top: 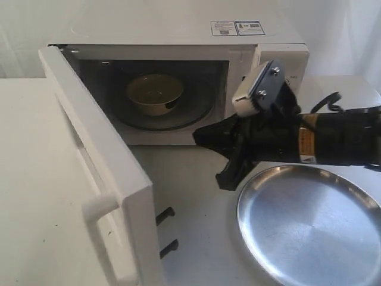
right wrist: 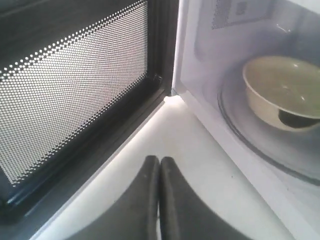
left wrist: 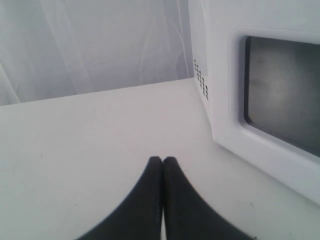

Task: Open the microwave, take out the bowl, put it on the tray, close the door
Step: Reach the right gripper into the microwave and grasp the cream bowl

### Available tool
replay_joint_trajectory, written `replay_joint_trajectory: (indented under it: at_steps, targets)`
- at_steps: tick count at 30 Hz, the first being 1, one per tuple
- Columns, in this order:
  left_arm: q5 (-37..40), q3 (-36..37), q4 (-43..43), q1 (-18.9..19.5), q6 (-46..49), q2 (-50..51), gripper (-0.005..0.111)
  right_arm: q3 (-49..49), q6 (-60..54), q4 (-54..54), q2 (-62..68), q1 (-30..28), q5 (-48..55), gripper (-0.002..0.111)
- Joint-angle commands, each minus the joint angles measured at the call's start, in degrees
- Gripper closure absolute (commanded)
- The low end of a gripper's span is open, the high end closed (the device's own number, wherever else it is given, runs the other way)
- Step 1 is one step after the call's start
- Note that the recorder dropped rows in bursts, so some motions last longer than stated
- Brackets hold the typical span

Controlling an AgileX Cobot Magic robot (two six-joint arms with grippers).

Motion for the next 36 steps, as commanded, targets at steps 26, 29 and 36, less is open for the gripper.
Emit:
replay_joint_trajectory:
  at_steps: [26, 29, 36]
  targets:
    - [-0.21, -0.16, -0.45, -0.23, 0.00, -0.12, 0.107, -37.47, -34.95, 18.61, 32.90, 11.44, 20.51, 0.056]
    - [-0.21, -0.16, -0.45, -0.23, 0.00, -0.12, 0.107, -41.25, -34.95, 18.61, 34.90, 12.78, 24.06, 0.056]
    - [-0.21, -0.16, -0.45, -0.23, 0.00, -0.12, 0.107, -47.23, -34.74, 18.61, 39.13, 12.92, 29.72, 0.062]
